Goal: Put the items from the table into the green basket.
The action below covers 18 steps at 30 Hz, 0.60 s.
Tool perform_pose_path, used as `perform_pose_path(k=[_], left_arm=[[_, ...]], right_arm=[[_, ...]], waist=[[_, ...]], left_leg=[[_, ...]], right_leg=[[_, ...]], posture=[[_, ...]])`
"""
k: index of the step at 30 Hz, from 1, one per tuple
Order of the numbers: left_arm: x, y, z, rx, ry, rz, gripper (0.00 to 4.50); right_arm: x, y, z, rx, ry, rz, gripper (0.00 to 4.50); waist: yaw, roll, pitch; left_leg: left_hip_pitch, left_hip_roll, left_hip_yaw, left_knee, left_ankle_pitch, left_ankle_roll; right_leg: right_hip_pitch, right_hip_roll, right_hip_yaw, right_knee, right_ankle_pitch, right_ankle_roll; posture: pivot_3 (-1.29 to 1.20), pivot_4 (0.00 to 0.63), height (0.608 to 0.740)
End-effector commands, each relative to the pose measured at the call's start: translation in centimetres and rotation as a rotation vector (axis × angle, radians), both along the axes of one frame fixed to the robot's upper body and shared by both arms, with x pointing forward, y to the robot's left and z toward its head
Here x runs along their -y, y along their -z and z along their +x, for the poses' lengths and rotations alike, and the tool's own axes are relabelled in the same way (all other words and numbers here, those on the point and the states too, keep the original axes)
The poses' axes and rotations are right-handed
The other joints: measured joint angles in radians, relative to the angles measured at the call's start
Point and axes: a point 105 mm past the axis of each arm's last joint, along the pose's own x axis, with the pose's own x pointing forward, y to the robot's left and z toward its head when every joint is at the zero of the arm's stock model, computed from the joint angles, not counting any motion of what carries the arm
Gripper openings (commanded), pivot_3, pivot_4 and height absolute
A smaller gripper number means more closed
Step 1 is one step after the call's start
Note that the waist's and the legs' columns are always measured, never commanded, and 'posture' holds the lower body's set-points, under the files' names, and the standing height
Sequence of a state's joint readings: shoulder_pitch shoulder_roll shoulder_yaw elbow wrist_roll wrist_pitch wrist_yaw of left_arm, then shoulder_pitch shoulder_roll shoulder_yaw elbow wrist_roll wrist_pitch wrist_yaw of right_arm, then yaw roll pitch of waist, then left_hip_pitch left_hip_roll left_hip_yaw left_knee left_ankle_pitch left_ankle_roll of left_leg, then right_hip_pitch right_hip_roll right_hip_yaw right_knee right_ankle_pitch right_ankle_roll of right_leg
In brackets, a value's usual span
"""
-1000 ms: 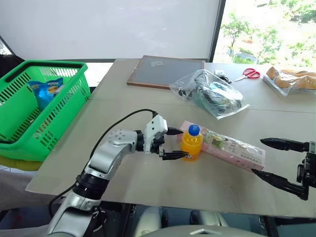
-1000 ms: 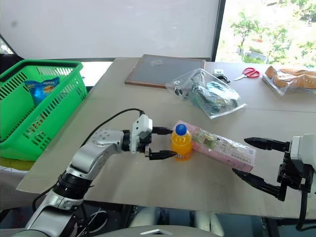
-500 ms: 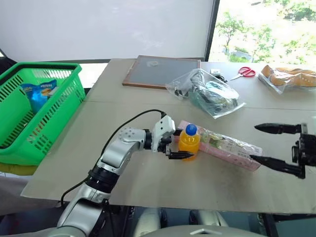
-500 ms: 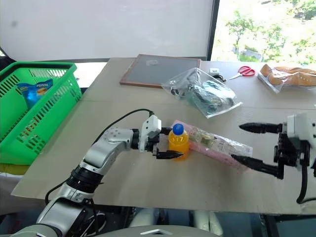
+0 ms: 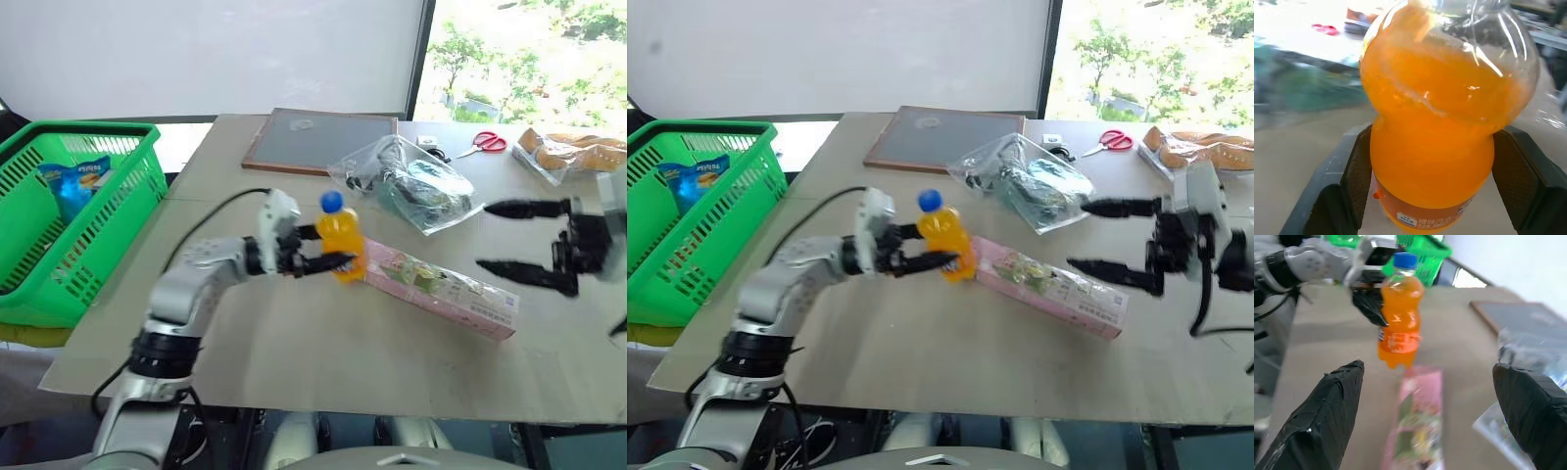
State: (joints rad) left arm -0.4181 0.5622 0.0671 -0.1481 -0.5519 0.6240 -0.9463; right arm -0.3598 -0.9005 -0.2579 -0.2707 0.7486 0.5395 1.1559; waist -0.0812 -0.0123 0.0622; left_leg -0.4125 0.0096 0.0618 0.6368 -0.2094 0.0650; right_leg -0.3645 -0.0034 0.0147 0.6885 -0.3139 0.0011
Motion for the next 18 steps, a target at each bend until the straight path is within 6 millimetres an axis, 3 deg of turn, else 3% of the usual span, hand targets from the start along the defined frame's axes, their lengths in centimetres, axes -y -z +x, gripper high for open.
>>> perform_pose_path(k=[1, 3, 6, 10, 12, 15, 18], left_arm=[[-3.2, -5.7, 1.4, 0.191, -0.189, -0.015, 2.91], [-5.9, -8.1, 2.8, 0.241, -0.352, -0.004, 2.91], [-12.0, -11.1, 5.2, 0.288, -0.723, 0.086, 2.91], [-17.2, -14.5, 5.7, 0.360, -0.935, 0.049, 2.91], [-18.9, -15.7, 5.4, 0.409, -1.028, 0.073, 2.91], [-22.7, -15.4, 5.0, 0.430, -1.200, 0.170, 2.91], [-26.0, -13.8, 5.0, 0.396, -1.339, 0.231, 2.91]], right_arm=[[-1.5, -0.8, 1.3, 0.070, -0.012, -0.014, 4.50], [-2.5, -1.1, 1.3, -0.001, -0.068, 0.030, 4.50], [-3.2, -1.2, 1.9, -0.015, -0.110, 0.018, 4.50], [-4.3, -1.5, 1.8, 0.029, -0.175, 0.005, 4.50], [-4.8, -1.5, 1.4, 0.044, -0.203, -0.004, 4.50], [-6.0, -2.0, 0.3, 0.029, -0.330, 0.006, 4.50], [-6.6, -2.3, 0.1, 0.020, -0.363, 0.009, 4.50]], waist=[[0.020, -0.002, 0.001], [0.043, -0.004, 0.002], [0.072, -0.005, 0.003], [0.095, -0.005, 0.003], [0.107, -0.005, 0.002], [0.123, -0.006, 0.002], [0.126, -0.007, 0.001]], left_leg=[[0.000, 0.000, 0.000, 0.000, 0.000, 0.000], [-0.004, 0.000, 0.000, 0.000, 0.000, 0.000], [-0.006, 0.000, 0.001, 0.001, 0.000, 0.000], [-0.007, 0.000, 0.001, 0.000, 0.000, 0.000], [-0.010, 0.000, 0.001, 0.001, 0.000, -0.001], [-0.016, 0.000, 0.001, 0.003, 0.002, -0.003], [-0.017, 0.000, 0.000, 0.004, 0.001, -0.002]], right_leg=[[0.000, 0.000, 0.000, 0.000, 0.000, 0.000], [-0.005, 0.000, 0.000, 0.002, 0.000, 0.000], [-0.008, 0.000, 0.000, 0.006, 0.000, 0.000], [-0.009, -0.001, 0.000, 0.005, 0.000, -0.001], [-0.012, -0.002, 0.000, 0.005, 0.000, -0.001], [-0.017, -0.002, -0.001, 0.006, 0.001, -0.001], [-0.018, -0.003, -0.002, 0.006, 0.001, -0.001]], posture=[[0.00, 0.023, 0.740], [0.04, 0.020, 0.740], [0.08, 0.016, 0.740], [0.12, 0.016, 0.740], [0.12, 0.015, 0.740], [0.12, 0.013, 0.740], [0.12, 0.012, 0.740]])
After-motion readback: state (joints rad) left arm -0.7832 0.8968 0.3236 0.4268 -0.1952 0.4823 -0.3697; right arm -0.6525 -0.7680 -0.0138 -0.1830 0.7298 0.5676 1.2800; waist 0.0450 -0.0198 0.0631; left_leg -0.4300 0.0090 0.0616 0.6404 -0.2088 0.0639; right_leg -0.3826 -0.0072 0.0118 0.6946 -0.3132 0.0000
